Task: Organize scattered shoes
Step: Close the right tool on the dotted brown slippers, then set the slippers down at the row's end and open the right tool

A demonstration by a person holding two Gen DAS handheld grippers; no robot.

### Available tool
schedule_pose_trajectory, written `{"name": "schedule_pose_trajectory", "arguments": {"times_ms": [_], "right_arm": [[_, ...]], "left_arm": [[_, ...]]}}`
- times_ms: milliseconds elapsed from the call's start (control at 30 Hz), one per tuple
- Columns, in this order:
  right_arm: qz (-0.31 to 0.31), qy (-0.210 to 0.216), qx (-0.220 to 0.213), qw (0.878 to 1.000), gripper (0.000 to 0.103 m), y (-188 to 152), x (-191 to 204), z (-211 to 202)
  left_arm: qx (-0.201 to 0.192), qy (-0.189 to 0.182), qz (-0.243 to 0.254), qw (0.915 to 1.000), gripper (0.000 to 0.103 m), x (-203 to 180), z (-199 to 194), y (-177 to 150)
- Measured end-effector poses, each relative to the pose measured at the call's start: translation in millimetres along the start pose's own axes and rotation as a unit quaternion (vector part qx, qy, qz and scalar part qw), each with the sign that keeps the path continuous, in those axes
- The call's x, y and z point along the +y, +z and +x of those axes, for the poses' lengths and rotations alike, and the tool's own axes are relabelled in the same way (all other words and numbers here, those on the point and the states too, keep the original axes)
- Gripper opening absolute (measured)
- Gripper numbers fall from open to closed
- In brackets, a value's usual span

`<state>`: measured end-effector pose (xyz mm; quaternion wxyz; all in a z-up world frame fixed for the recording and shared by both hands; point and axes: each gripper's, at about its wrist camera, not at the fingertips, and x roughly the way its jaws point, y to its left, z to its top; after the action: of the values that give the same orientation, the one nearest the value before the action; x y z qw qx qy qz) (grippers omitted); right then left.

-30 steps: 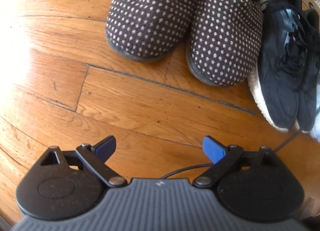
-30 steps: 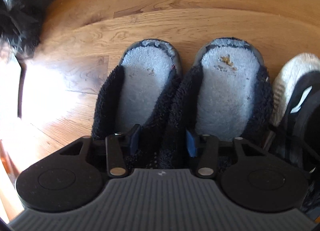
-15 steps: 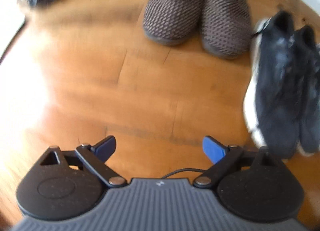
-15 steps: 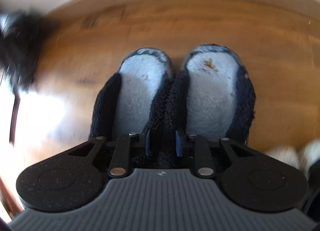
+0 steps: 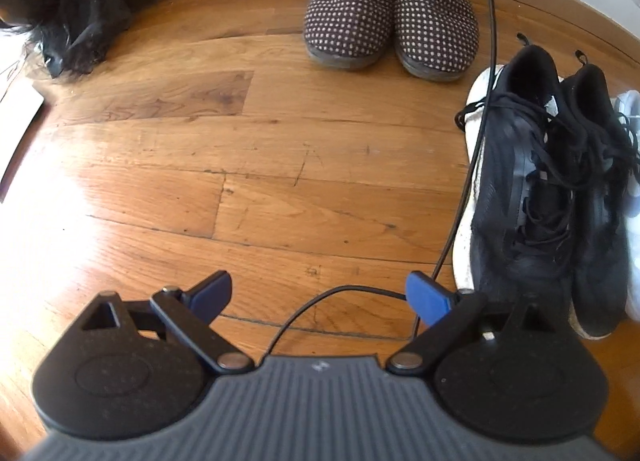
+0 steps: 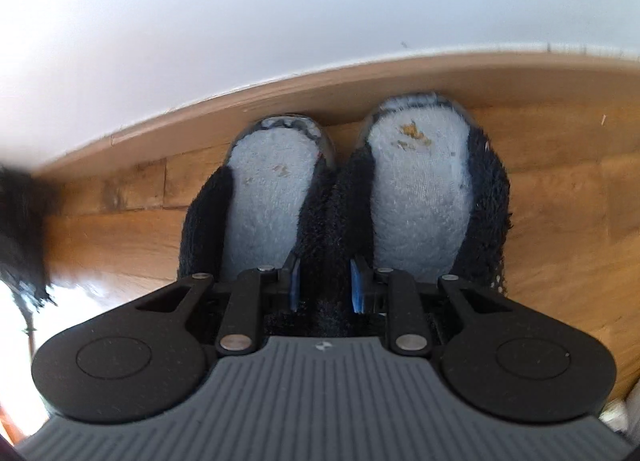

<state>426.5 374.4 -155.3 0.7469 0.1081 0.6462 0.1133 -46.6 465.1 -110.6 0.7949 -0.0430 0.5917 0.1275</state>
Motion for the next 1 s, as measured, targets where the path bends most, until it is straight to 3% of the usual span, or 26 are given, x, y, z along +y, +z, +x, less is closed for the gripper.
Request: {"name": "schedule_pose_trajectory", "arguments": {"times_ms": [100,233,433,633,700,833,1000], "right_arm": [[-0.017,0.014,-0.006,1.000,0.032,-7,-3,-3],[-0.016,0.050,-0.003,0.999,0.056,-20,-13,-15],[-0.011,0.118,0.007,0.993,0.066,-52,-33,-54],[-0.052,0.208,-0.052,0.975,0.074,-84,-53,-120],[-0.071,0.220,-0.067,0.971,0.074,-86,-59,-144],[-0.067,0.211,-0.066,0.973,0.075,-98,-87,-176],[-0.082,0.135,-0.039,0.987,0.076,-141,-129,-188]], "left_arm": [[0.000,0.000,-0.002,1.0000,0.094,-3,0,6],[0.005,0.000,0.002,1.0000,0.094,-6,6,9],[0.013,-0.001,0.015,0.9998,0.094,-14,7,7],[0.012,-0.003,0.029,0.9995,0.094,-25,3,3],[0.012,-0.003,0.034,0.9994,0.094,-28,3,2],[0.013,-0.001,0.048,0.9987,0.094,-34,1,-1],[0.015,0.006,0.065,0.9977,0.094,-38,-2,-5]]}}
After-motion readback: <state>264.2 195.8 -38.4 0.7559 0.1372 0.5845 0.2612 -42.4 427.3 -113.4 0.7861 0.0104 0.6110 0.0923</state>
